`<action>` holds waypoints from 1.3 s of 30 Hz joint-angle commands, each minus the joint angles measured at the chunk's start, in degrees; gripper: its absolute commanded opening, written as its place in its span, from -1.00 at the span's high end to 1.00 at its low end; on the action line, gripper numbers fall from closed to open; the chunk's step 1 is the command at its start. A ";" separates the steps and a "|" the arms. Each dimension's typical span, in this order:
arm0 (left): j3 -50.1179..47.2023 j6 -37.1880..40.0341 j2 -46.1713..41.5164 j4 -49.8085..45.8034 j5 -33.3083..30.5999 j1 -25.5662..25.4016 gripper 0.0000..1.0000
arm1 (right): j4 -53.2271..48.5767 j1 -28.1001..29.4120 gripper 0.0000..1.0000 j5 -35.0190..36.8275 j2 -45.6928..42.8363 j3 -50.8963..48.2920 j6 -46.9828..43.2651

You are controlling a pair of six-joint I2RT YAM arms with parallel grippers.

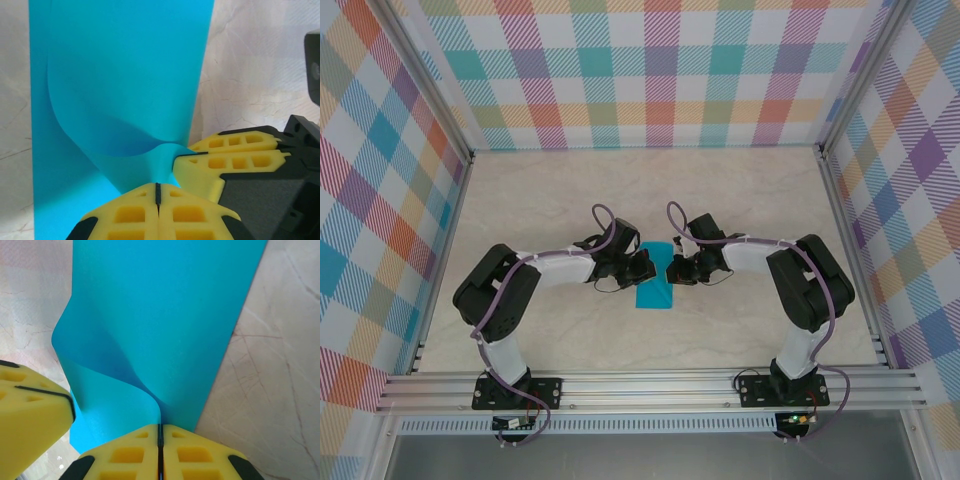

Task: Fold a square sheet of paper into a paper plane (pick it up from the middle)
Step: Fold the triangle a second time at the center of the table.

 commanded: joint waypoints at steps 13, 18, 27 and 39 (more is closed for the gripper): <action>-0.03 -0.64 2.12 3.42 1.63 -0.81 1.00 | -0.64 -0.36 0.82 0.19 0.82 0.92 -1.60; -0.27 -0.52 3.27 3.18 1.23 -0.83 1.00 | -0.68 -0.36 0.82 0.14 0.98 1.01 -1.62; -1.48 -0.37 4.67 1.03 -0.43 -0.85 1.00 | -0.80 -0.36 0.81 0.18 1.08 1.19 -1.58; -2.57 -0.04 6.07 0.32 -1.26 -0.86 1.00 | -2.27 -0.37 0.70 0.26 -1.35 1.46 -0.73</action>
